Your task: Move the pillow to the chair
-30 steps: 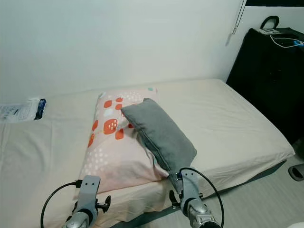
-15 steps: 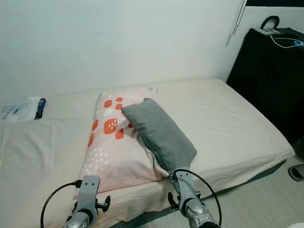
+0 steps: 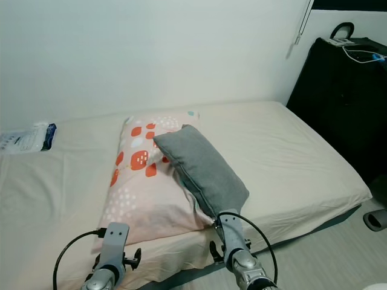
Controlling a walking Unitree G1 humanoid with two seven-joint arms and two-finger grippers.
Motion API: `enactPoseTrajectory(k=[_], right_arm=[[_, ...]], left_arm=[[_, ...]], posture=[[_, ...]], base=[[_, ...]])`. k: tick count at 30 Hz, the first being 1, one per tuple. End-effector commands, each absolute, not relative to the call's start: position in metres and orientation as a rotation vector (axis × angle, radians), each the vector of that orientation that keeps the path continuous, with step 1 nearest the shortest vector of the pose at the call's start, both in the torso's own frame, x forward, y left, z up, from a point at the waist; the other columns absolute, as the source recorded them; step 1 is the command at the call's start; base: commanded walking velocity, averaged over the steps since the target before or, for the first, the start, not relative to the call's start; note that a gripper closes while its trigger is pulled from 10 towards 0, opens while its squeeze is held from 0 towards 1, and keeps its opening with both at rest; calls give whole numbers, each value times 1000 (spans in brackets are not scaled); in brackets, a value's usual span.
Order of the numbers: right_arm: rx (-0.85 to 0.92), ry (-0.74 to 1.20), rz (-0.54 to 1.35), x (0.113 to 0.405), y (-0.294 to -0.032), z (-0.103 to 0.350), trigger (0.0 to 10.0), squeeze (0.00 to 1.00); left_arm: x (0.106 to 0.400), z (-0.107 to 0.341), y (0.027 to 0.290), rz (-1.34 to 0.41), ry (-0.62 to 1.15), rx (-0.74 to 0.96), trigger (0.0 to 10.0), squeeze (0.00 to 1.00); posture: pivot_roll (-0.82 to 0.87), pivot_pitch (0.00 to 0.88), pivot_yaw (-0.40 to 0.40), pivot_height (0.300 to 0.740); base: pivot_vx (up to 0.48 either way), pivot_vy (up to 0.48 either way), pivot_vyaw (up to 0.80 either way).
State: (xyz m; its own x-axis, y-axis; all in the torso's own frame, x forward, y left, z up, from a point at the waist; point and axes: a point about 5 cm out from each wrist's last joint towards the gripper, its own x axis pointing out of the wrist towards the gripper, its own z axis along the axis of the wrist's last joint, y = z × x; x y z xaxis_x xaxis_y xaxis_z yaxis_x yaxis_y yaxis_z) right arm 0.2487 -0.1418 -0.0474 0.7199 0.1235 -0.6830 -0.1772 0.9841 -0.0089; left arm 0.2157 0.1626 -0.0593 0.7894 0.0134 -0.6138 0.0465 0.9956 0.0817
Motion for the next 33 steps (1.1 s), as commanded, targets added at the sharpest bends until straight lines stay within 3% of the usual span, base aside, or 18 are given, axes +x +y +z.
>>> enactPoseTrajectory(k=[1, 9, 26, 33], right_arm=[[-35, 742, 141, 253, -141, -45, 10000, 0], [-62, 673, 148, 266, -141, -34, 10000, 0], [-106, 712, 165, 264, -144, -36, 10000, 0], [-118, 696, 170, 273, -145, -29, 10000, 0]], left_arm=[[215, -60, 160, -25, 668, 87, 10000, 0], [219, -58, 160, -50, 664, 129, 10000, 0], [226, -51, 166, 13, 595, 113, 10000, 0], [229, -48, 160, -6, 574, 143, 10000, 0]], posture=[[134, 0, -118, 740], [114, 0, -105, 740], [113, 0, -108, 740], [110, 0, -70, 740]], base=[[0, 0, 0], [0, 0, 0], [0, 0, 0], [0, 0, 0]])
